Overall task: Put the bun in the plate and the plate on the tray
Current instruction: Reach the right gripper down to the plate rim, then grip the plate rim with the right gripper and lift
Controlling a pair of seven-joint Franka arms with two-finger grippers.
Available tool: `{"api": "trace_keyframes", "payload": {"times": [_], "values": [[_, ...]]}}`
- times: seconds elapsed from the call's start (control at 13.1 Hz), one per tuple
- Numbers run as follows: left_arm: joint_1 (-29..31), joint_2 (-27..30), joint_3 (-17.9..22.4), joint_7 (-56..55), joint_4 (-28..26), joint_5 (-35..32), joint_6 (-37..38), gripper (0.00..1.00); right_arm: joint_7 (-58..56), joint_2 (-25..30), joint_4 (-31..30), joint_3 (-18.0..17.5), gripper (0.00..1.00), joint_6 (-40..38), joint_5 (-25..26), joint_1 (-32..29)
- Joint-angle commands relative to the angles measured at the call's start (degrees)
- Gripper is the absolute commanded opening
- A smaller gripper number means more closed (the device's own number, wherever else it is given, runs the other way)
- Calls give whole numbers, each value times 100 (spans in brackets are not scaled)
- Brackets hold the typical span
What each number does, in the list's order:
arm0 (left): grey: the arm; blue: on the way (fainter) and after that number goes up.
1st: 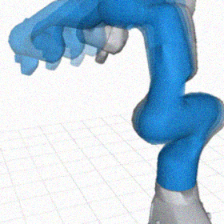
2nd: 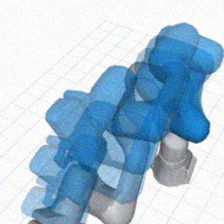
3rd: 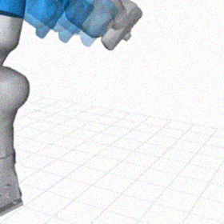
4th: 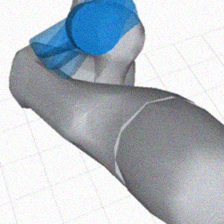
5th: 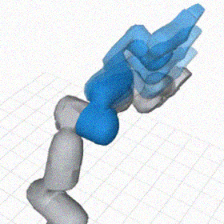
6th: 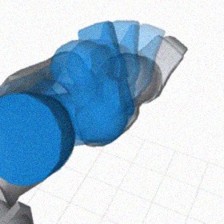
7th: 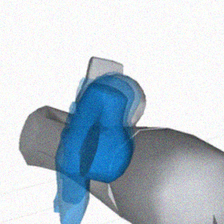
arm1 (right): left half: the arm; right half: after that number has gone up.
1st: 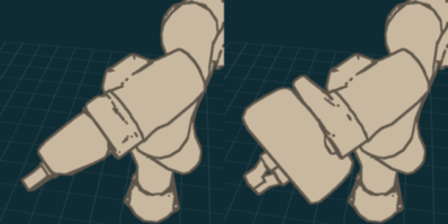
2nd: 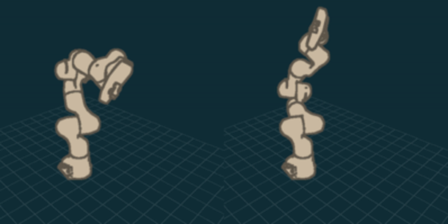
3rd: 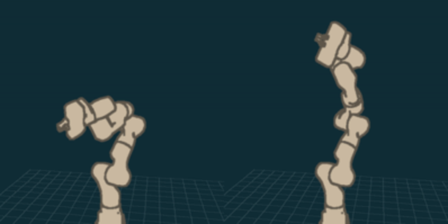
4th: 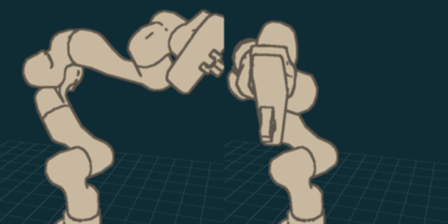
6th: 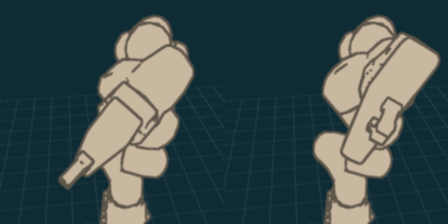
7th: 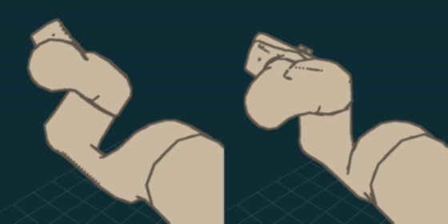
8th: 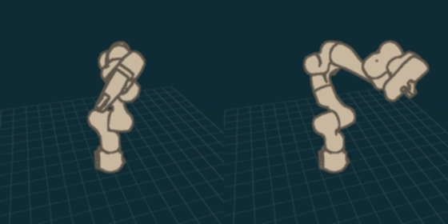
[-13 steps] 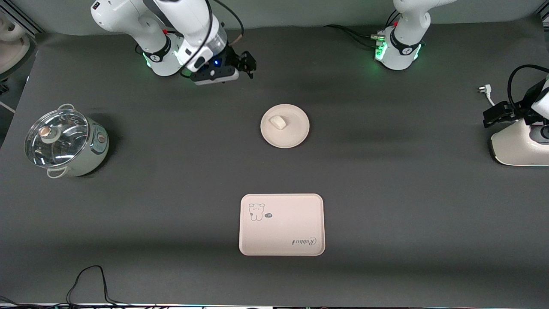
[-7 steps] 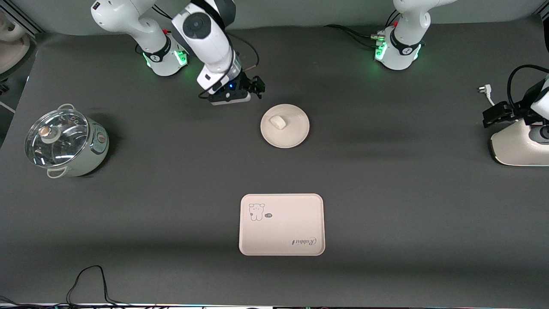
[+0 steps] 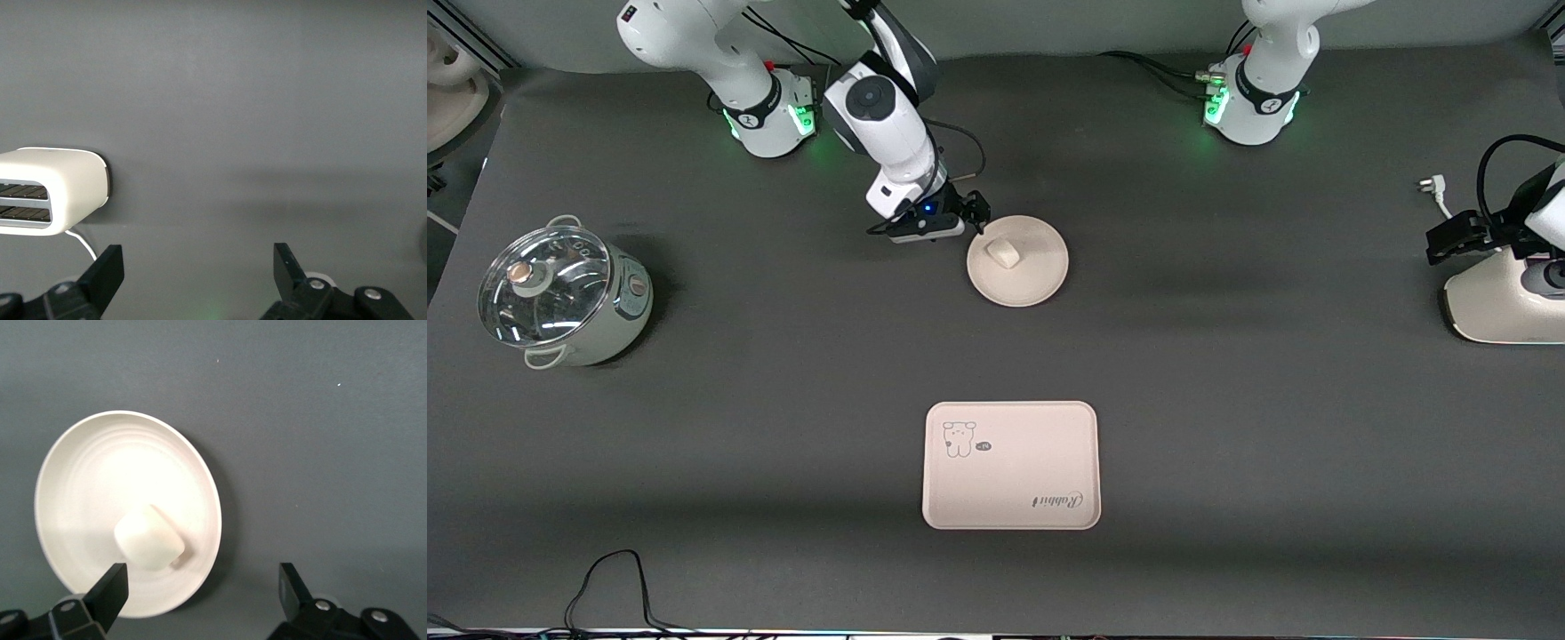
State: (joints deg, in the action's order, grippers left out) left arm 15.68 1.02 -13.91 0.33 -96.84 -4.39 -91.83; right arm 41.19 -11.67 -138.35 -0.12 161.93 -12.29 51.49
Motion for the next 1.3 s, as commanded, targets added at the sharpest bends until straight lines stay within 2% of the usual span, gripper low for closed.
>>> {"api": "trace_keyframes", "payload": {"times": [0.0, 0.31, 0.46, 0.61, 0.77, 1.22], "values": [[14, 65, -15, 99, -89, 105, -46, 100, 47, -466, -69, 21, 100, 750, -133, 159], [-12, -23, -15, 99, -89, 263, -248, 100, 47, -977, -60, 21, 100, 1340, -283, 256], [23, -41, -7, 99, -89, 263, -327, 100, 47, -1030, -60, 21, 99, 1376, -283, 256], [-46, -111, 115, 90, -89, 272, -380, 100, 47, -1048, -52, 21, 79, 1377, -283, 256], [-624, -137, 790, 99, -81, 342, -415, 100, 47, -1066, -52, 21, 63, 1377, -283, 256], [-1917, -146, 1873, 28, -89, 343, -547, 100, 39, -1066, -43, 21, 27, 1368, -283, 256]]}}
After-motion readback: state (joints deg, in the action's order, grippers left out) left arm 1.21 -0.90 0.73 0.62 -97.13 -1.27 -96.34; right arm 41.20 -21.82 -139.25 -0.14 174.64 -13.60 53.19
